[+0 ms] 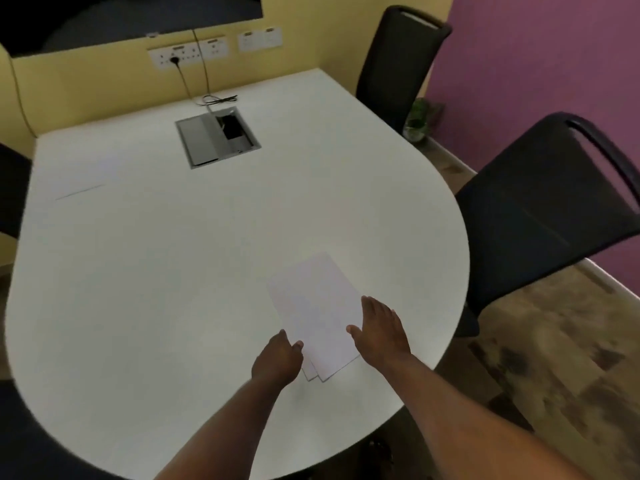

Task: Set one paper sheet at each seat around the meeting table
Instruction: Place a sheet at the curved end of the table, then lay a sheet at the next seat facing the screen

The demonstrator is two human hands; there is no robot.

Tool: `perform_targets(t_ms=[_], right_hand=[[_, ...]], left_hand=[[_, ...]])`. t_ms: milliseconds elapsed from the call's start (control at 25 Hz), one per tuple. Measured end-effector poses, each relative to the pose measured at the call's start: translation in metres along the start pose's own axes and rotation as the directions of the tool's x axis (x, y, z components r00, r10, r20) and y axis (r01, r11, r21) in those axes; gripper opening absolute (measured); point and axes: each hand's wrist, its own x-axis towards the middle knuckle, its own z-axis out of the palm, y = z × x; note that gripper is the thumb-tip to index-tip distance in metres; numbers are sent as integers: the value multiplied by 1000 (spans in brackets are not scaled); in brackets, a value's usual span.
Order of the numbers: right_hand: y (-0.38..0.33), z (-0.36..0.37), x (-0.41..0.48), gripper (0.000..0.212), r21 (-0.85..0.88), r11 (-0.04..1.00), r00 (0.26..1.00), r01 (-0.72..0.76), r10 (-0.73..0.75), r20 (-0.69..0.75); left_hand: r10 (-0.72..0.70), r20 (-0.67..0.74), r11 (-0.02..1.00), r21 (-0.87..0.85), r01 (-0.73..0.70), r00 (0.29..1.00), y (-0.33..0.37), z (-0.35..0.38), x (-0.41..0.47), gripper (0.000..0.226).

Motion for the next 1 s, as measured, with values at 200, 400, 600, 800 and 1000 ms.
perform_targets(t_ms=[200,400,600,800,1000], right_hand=[[38,18,42,71,1,1000,997,21,-21,76],[62,37,73,73,6,999,982,-50,48,183],[66,51,73,68,-25,998,970,-53,58,237],[64,48,74,49,-23,996,976,-90,93,196],[74,45,79,42,113,977,971,-182,160,179]], left_hand=[[-211,20,964,-162,212,977,26,36,20,65],[-376,0,895,-260,363,927,47,61,38,65],[-497,10,811,-352,468,868,56,70,42,61],[-541,16,752,-439,492,841,58,74,42,62],[-559,11,730,-466,499,829,61,78,44,66]])
